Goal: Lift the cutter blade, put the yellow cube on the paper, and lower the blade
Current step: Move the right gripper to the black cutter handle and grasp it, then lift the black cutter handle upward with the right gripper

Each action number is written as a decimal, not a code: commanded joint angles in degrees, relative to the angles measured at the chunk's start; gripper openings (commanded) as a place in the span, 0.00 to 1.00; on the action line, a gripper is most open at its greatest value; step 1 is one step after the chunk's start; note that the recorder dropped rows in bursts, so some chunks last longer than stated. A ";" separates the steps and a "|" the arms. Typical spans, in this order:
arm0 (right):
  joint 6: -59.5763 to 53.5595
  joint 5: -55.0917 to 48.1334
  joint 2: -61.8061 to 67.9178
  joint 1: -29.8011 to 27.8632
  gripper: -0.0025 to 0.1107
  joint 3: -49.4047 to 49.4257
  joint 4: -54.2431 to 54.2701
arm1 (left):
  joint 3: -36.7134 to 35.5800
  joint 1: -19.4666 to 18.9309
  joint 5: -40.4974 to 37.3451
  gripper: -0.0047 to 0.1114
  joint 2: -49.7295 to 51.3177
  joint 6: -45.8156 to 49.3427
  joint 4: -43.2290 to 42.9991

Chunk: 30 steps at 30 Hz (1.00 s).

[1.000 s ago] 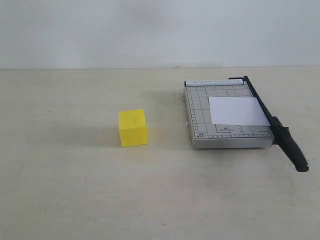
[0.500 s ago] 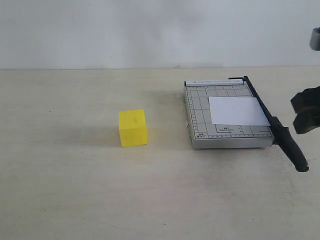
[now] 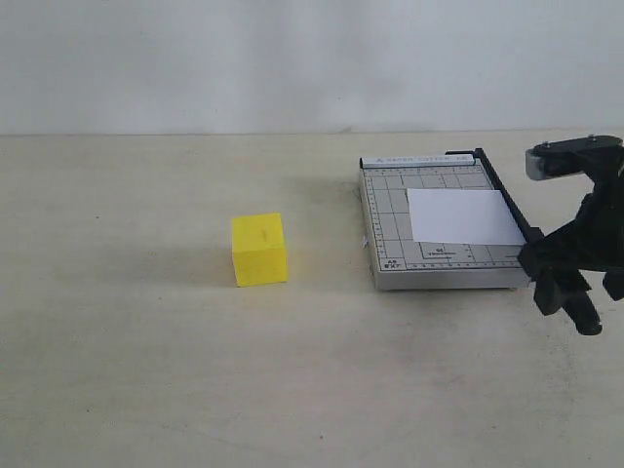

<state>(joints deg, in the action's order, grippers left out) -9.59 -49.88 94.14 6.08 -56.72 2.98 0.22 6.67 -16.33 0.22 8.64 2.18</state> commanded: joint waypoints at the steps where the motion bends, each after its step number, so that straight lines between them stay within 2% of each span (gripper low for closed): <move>1: -0.43 2.58 1.85 -0.25 0.64 -0.49 -1.14 | -0.22 -0.19 0.45 0.08 -0.22 -0.48 0.02; 20: -1.86 5.95 7.68 -0.25 0.62 -0.50 -3.52 | -0.22 -0.19 0.45 0.08 -0.22 -0.48 0.02; 23: -1.86 5.55 7.68 -0.25 0.47 -0.50 -3.52 | -0.22 -0.19 0.45 0.08 -0.22 -0.48 0.02; 28: -4.28 3.21 7.68 -0.25 0.07 -0.50 -3.52 | -0.22 -0.19 0.45 0.08 -0.22 -0.48 0.02; 29: -4.68 2.81 7.68 -0.25 0.02 -0.50 -3.52 | -0.22 -0.19 0.45 0.08 -0.22 -0.48 0.02; 30: -4.68 2.53 7.68 -0.25 0.03 -0.50 -3.52 | -0.22 -0.19 0.45 0.08 -0.22 -0.48 0.02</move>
<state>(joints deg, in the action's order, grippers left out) -11.48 -45.00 101.85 5.73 -56.99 0.42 0.22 6.67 -16.33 0.22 8.64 2.18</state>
